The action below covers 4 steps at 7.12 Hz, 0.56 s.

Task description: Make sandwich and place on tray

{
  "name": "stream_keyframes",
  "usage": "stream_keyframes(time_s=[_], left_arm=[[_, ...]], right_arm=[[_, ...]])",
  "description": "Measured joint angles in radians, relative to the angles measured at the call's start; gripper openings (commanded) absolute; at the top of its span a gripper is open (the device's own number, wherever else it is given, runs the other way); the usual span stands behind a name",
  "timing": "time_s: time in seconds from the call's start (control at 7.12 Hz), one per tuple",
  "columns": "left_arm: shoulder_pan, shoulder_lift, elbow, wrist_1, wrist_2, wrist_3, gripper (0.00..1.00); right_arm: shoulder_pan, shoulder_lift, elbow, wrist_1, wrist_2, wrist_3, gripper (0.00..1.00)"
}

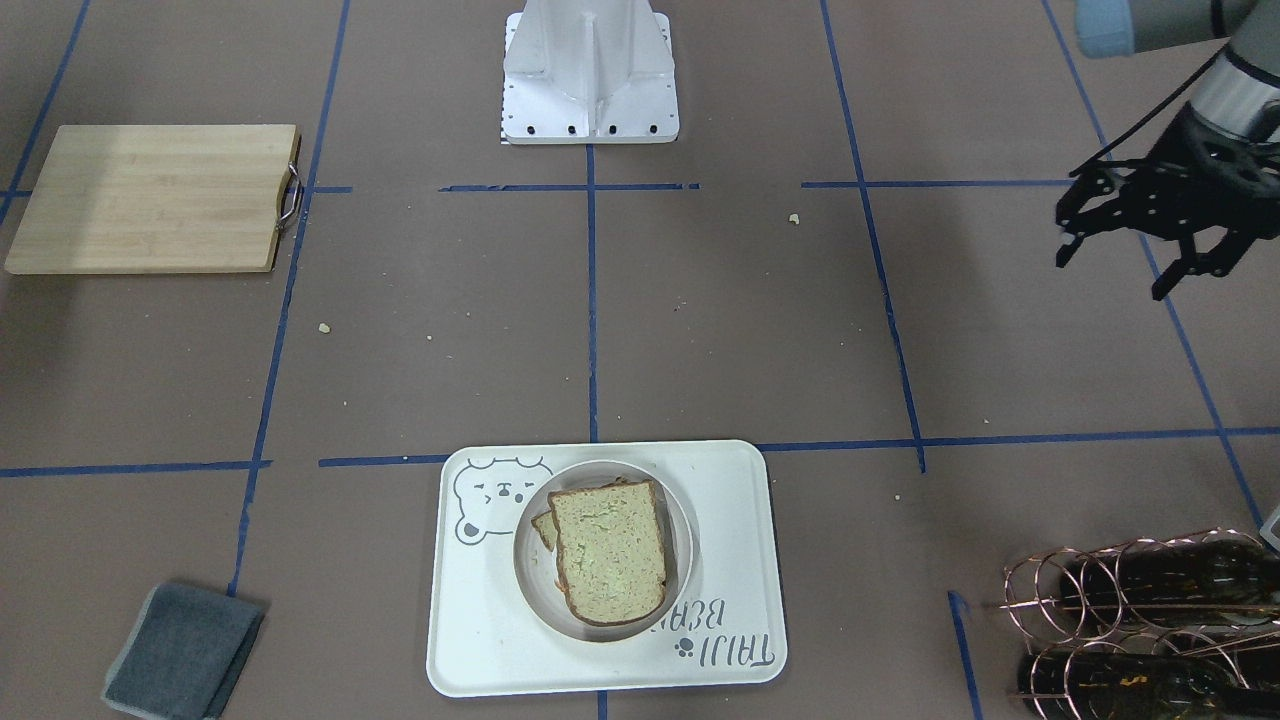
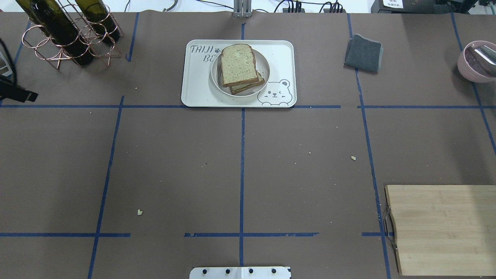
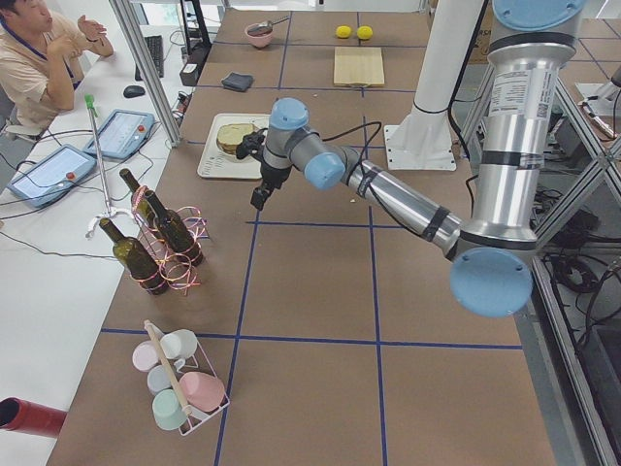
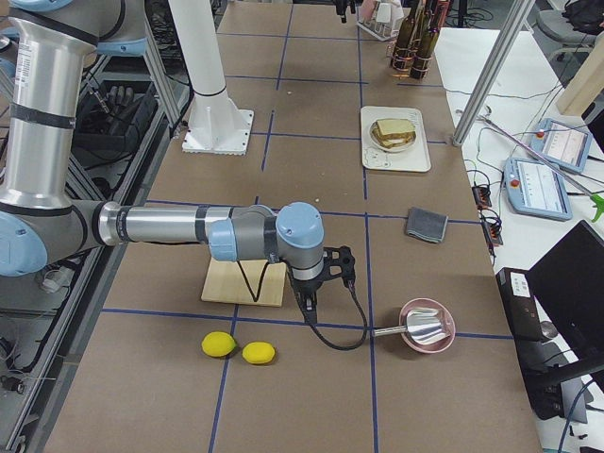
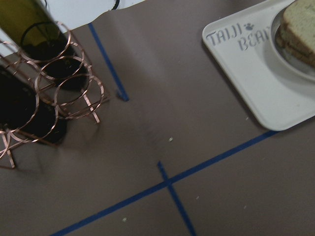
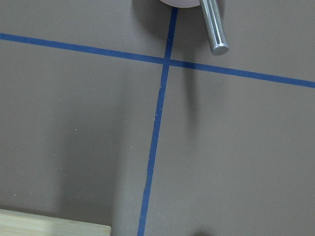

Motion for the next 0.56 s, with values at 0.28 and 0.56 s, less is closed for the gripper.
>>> stream_keyframes(time_s=[0.28,0.56], left_arm=[[-0.138,0.101,0.084,0.081,-0.057,0.186,1.0],[-0.263,0.135,0.156,0.181,-0.065,0.336,1.0]], right_arm=[[-0.009,0.016,0.0,-0.051,0.0,-0.01,1.0],[-0.016,0.027,0.003,-0.088,0.009,-0.013,1.0]])
